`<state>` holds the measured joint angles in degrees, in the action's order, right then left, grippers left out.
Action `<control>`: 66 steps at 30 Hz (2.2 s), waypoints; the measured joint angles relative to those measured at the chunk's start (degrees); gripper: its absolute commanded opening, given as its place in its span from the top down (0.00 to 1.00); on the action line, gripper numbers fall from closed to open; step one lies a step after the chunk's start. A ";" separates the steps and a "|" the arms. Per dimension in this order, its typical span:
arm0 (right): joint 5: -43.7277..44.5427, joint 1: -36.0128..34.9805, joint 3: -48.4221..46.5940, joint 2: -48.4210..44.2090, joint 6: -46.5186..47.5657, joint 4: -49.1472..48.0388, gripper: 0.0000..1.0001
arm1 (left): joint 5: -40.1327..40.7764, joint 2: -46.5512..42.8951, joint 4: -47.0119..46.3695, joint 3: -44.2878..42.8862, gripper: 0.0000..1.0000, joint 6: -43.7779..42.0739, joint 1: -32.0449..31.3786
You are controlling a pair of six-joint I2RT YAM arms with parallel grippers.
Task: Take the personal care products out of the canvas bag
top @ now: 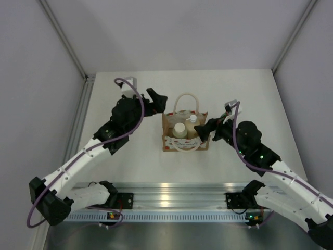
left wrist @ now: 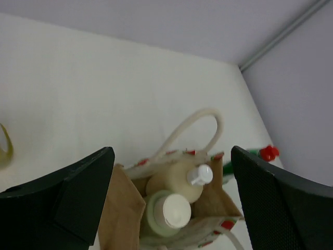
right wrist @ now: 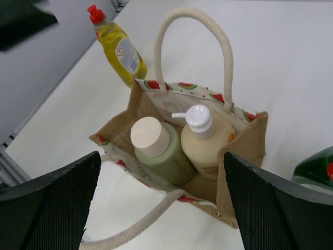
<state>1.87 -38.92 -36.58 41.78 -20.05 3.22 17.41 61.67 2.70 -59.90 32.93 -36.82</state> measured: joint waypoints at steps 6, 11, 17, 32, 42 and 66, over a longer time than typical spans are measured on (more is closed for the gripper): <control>1.92 0.00 -5.64 7.23 5.35 0.85 0.18 | -2.43 5.42 5.38 6.43 0.04 1.77 -7.15; 3.28 0.00 -8.92 14.38 10.34 1.42 0.24 | 0.48 6.99 7.58 7.63 0.06 1.90 -10.47; 4.59 -0.02 -14.40 24.04 14.08 2.36 0.25 | 3.54 8.61 8.57 7.80 0.06 1.86 -11.74; 7.48 -0.04 -10.51 30.01 14.82 -5.49 0.42 | 6.29 13.70 8.98 10.58 0.09 2.23 -12.15; 7.48 -0.09 -4.79 30.71 14.03 -14.84 0.44 | 7.39 13.99 8.96 10.69 0.09 3.15 -12.92; 7.34 -0.35 -0.79 37.16 14.88 -31.12 0.54 | 7.58 13.70 9.01 10.69 0.09 3.13 -13.60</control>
<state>9.21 -39.27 -37.36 78.94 -5.17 -27.90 24.99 75.37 11.70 -49.21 36.05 -50.41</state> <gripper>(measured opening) 0.471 0.913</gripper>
